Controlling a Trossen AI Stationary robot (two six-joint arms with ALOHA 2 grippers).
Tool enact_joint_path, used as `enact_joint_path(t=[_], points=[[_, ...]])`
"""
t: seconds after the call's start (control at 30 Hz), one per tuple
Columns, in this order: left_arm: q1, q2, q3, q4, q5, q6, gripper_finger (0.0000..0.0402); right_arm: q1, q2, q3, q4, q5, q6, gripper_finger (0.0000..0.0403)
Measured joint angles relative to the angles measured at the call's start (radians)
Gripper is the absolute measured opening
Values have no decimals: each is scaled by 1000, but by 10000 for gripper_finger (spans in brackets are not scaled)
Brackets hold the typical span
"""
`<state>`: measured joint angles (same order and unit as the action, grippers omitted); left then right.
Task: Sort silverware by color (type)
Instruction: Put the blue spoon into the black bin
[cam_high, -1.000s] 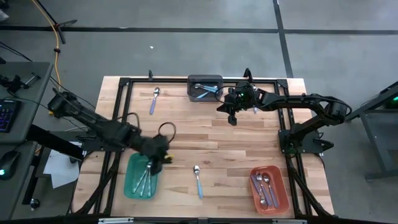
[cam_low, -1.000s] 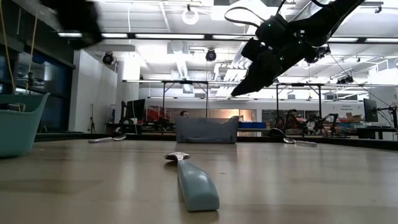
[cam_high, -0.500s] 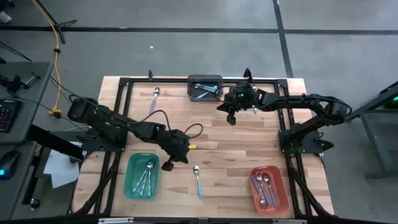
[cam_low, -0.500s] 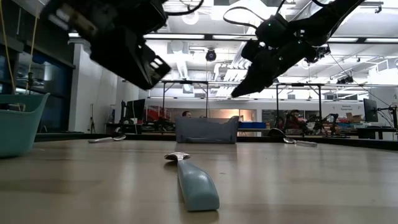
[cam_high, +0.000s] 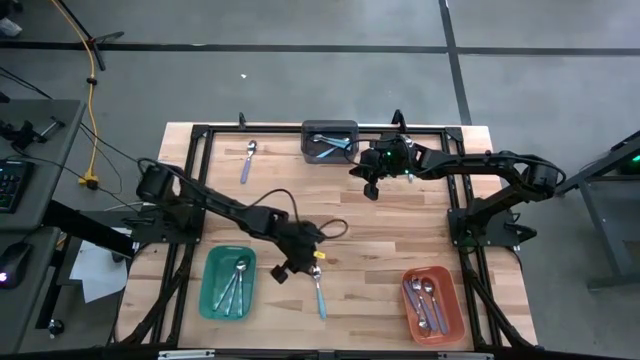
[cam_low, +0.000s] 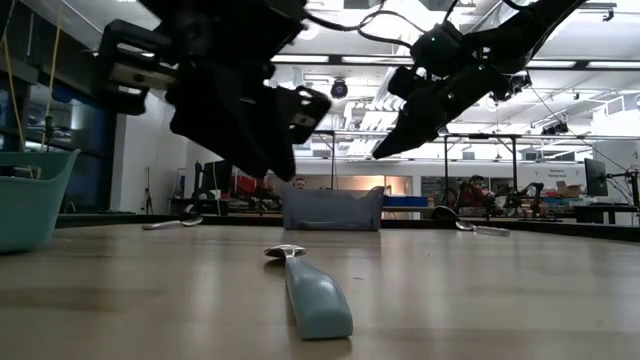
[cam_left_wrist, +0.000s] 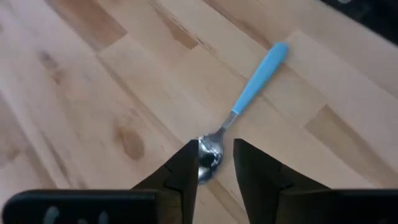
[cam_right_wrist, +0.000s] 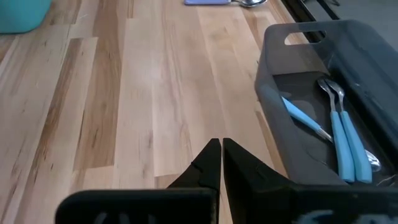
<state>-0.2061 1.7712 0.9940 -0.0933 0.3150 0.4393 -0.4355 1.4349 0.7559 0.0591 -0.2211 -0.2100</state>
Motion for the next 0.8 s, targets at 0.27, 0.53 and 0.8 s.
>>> enact_joint_path(t=[0.27, 0.53, 0.8], points=[[-3, 141, 169, -158, 4, 203, 107, 0, 0, 0, -3, 0, 0, 0], [9, 215, 225, -219, 72, 254, 106, 0, 0, 0, -7, -1, 0, 0], [17, 216, 225, -243, -3, 296, 106, 0, 0, 0, -7, -4, 0, 0]])
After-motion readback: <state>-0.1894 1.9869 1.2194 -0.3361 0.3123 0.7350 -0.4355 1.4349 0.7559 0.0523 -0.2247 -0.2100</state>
